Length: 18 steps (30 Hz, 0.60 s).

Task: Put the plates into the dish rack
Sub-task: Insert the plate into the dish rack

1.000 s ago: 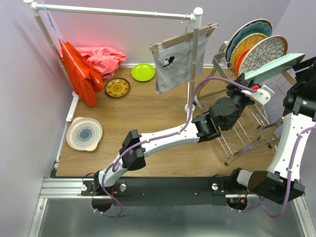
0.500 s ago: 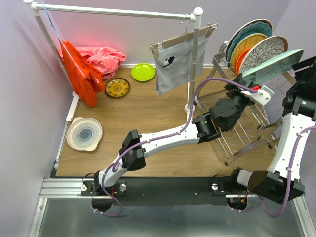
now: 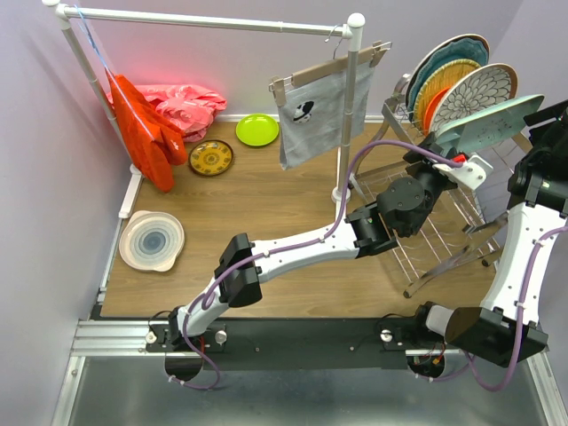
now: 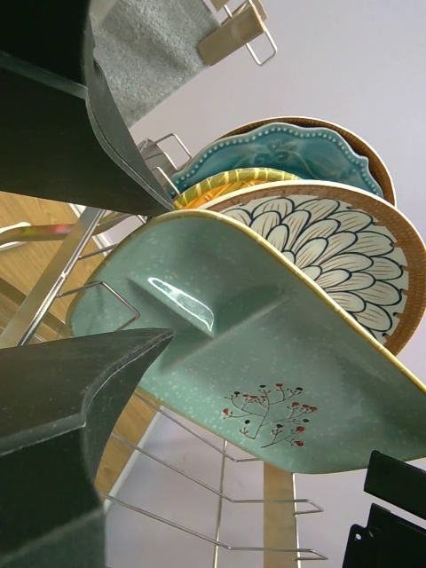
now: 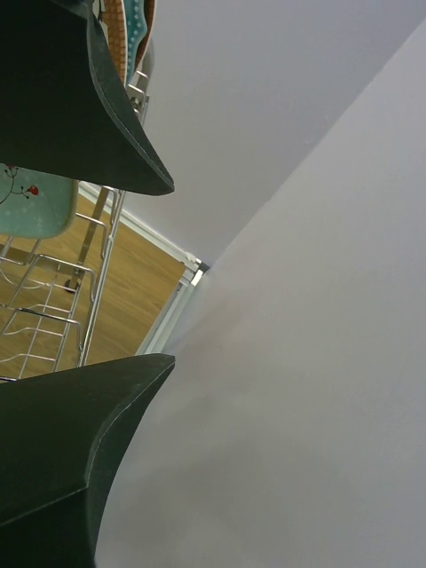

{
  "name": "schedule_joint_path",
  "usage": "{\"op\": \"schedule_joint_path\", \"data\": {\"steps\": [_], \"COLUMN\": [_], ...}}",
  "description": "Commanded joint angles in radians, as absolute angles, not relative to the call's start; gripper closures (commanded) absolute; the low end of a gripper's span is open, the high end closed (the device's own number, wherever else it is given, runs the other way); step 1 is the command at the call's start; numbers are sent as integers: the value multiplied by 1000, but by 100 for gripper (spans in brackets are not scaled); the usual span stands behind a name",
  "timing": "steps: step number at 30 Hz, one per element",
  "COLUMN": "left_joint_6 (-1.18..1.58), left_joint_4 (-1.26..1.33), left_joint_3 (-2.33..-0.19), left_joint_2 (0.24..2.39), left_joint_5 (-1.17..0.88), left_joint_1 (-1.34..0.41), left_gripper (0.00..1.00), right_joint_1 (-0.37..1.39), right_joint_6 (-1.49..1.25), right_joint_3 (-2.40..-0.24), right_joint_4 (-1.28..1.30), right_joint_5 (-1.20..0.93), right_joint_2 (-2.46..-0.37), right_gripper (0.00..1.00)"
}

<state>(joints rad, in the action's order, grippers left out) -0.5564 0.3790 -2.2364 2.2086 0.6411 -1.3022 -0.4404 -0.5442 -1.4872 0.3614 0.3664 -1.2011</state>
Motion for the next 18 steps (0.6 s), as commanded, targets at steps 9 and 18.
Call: {"op": "schedule_joint_path", "data": {"steps": [9, 18], "left_joint_6": [-488, -465], "left_joint_4": [337, 364], "left_joint_3": [-2186, -2111], "left_joint_2": [2188, 2106], "left_joint_5": [603, 609], "left_joint_1": [-1351, -1351], "left_gripper": [34, 30], "right_joint_1": [-436, -436], "right_joint_6": [-534, -500], "right_joint_3": [-1468, -1468], "right_joint_4": [383, 394], "right_joint_5": [308, 284], "right_joint_2": [-1197, -1172], "right_gripper": [19, 19]}}
